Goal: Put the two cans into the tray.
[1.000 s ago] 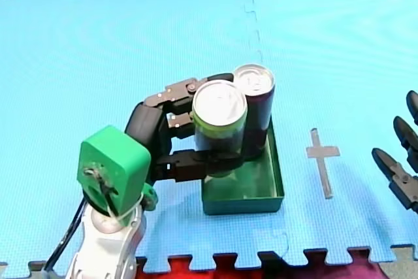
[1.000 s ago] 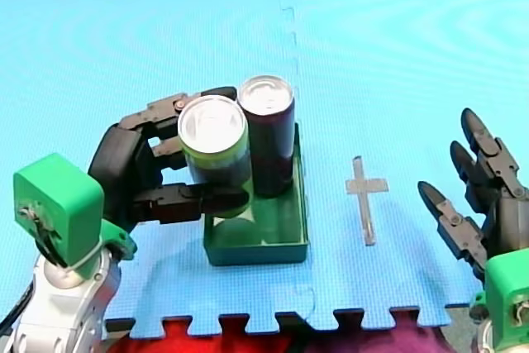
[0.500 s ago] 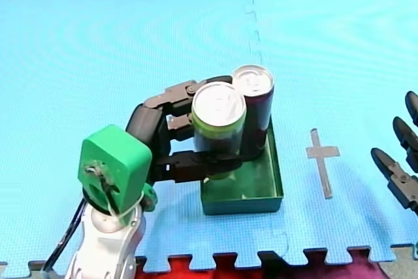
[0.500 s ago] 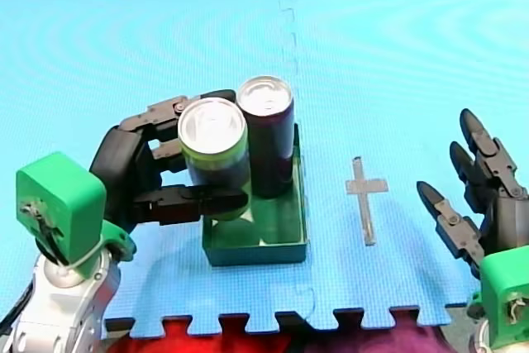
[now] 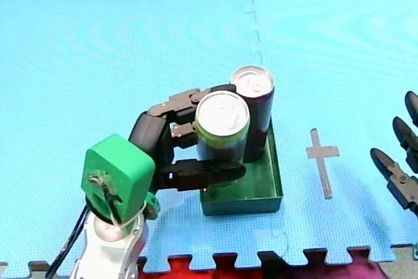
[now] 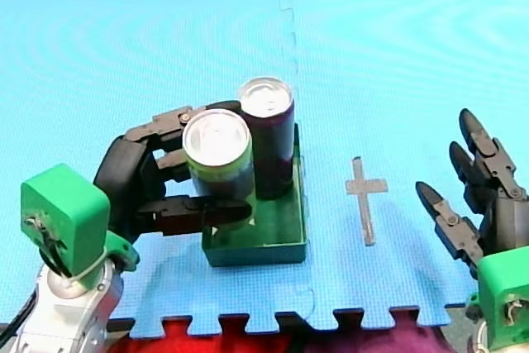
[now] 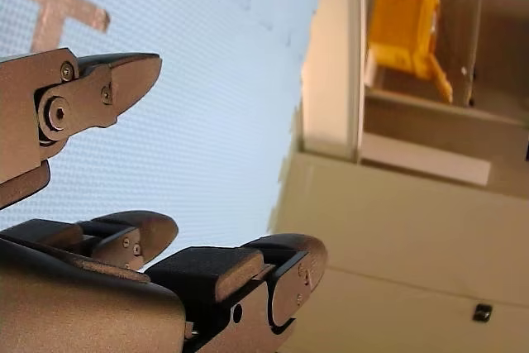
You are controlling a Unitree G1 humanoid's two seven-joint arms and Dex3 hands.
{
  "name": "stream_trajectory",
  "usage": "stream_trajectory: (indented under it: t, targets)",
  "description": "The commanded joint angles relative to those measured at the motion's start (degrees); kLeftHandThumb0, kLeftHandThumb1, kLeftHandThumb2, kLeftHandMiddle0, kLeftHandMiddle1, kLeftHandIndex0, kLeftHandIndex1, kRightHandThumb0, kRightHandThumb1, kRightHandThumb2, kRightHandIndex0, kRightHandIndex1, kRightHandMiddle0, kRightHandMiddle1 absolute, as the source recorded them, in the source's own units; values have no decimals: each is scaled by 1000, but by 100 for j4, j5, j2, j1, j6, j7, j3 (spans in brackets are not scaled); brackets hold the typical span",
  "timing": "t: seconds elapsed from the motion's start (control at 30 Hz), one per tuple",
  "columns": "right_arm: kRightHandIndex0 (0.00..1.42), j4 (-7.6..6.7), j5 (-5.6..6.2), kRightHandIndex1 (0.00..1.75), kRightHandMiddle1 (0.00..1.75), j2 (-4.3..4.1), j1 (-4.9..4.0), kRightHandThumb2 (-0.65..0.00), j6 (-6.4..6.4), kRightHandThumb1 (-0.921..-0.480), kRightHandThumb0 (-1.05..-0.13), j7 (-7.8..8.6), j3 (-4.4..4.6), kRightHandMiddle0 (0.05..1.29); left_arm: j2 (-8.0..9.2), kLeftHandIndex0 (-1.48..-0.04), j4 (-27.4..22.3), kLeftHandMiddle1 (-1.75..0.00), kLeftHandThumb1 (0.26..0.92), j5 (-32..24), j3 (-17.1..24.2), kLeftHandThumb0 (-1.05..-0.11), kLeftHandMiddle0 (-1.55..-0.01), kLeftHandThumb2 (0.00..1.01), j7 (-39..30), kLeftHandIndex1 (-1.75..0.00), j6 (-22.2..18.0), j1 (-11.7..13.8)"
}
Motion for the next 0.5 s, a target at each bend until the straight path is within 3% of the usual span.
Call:
stream_trajectory:
  t: [0.0, 0.47]
  targets:
    - [489, -38, 26, 0, 1, -9, 28, -39, 2, -921, -1048, -1, -6, 433, 33, -1273, -70, 0, 735, 0, -4, -396, -1382, 0, 1, -1, -19, 36]
    - [485, -21, -31, 0, 1, 23, 32, -41, -48, -921, -1048, -50, 22, 434, 45, -1275, -83, 0, 734, 190, -71, -397, -1376, 0, 118, -1, -30, 160]
